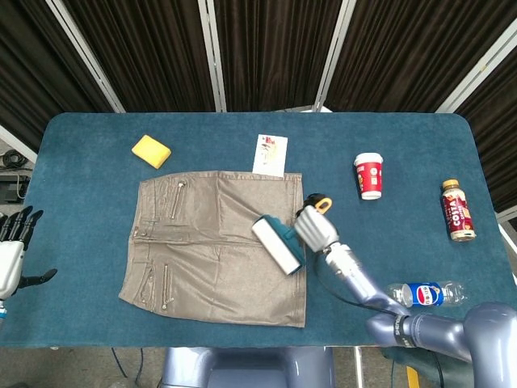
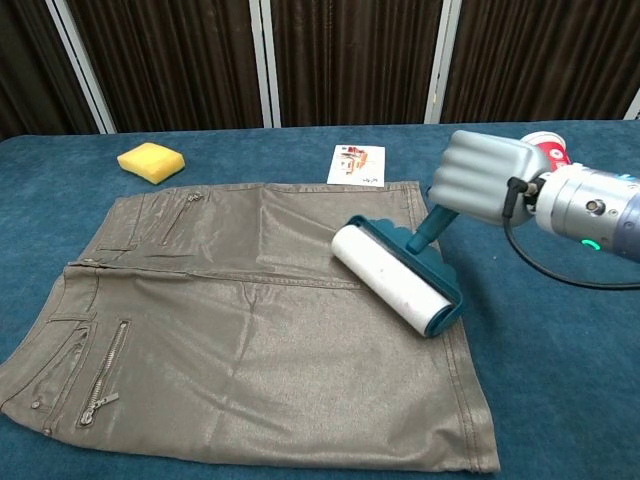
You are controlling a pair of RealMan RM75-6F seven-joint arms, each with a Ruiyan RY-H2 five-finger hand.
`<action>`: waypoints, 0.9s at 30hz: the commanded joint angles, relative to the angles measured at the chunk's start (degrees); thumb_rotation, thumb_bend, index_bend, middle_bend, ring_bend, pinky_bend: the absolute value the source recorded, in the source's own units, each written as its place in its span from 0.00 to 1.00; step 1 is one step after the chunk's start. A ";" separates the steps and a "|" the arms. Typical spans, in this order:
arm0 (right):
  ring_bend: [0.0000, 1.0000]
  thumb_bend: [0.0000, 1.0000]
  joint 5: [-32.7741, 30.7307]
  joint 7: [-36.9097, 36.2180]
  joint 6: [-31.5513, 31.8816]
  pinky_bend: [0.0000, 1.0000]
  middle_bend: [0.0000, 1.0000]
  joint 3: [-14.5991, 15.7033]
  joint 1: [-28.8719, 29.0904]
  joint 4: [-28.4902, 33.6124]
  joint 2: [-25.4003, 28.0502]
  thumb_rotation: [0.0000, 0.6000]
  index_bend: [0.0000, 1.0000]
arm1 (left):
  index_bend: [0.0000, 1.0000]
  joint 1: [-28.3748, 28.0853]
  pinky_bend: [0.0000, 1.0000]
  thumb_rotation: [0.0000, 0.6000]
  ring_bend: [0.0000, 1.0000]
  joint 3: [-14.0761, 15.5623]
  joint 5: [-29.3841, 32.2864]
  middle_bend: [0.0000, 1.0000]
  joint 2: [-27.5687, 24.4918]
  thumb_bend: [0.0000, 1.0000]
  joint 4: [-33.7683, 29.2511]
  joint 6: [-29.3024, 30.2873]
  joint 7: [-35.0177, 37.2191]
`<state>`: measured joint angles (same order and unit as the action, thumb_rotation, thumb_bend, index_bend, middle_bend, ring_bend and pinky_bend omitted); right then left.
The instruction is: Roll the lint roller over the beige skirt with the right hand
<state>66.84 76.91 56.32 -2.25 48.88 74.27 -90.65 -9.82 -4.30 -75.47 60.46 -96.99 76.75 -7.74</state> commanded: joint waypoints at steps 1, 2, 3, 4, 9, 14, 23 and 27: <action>0.45 0.95 -1.49 -2.31 0.21 0.43 0.55 0.29 -1.48 -2.22 1.18 1.00 0.52 | 0.00 -0.08 0.00 1.00 0.00 0.02 0.13 0.00 0.16 0.00 0.12 -0.11 -0.36; 0.45 0.95 -1.69 -2.86 0.17 0.43 0.55 0.50 -1.84 -2.74 1.45 1.00 0.52 | 0.00 -0.10 0.00 1.00 0.00 0.03 0.17 0.00 0.21 0.00 0.15 -0.17 -0.43; 0.45 0.95 -1.77 -3.37 0.12 0.43 0.55 0.79 -2.20 -3.25 1.73 1.00 0.52 | 0.00 -0.13 0.00 1.00 0.00 0.04 0.21 0.00 0.26 0.00 0.18 -0.23 -0.52; 0.45 0.95 -1.82 -3.92 0.08 0.43 0.55 1.08 -2.56 -3.69 1.99 1.00 0.52 | 0.00 -0.15 0.00 1.00 0.00 0.04 0.25 0.00 0.31 0.00 0.22 -0.26 -0.61; 0.45 0.95 -3.18 -7.84 0.25 0.43 0.56 2.31 -5.47 -5.40 3.57 1.00 0.52 | 0.00 -0.18 0.00 1.00 0.00 0.10 0.24 0.00 0.49 0.00 0.16 -0.22 -1.00; 0.42 0.80 -5.22 -11.01 -0.02 0.44 0.53 2.63 -7.66 -4.07 4.99 1.00 0.45 | 0.00 -0.14 0.00 1.00 0.00 0.31 -0.19 0.00 0.56 0.00 -0.18 -0.01 -1.36; 0.03 0.00 -11.05 -10.44 4.02 0.25 0.08 0.48 -10.17 2.99 6.66 1.00 0.00 | 0.00 0.07 0.00 1.00 0.00 0.66 -1.11 0.00 0.36 0.00 -0.97 0.53 -1.48; 0.00 0.00 -11.67 -10.65 6.71 0.20 0.04 -0.12 -11.12 7.27 9.44 1.00 0.00 | 0.00 0.25 0.00 1.00 0.00 0.77 -1.58 0.00 -0.07 0.00 -1.26 0.80 -0.85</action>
<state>55.93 66.41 61.51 -1.78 38.53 79.47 -82.81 -9.61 -3.56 -76.95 60.49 -98.18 77.47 -8.70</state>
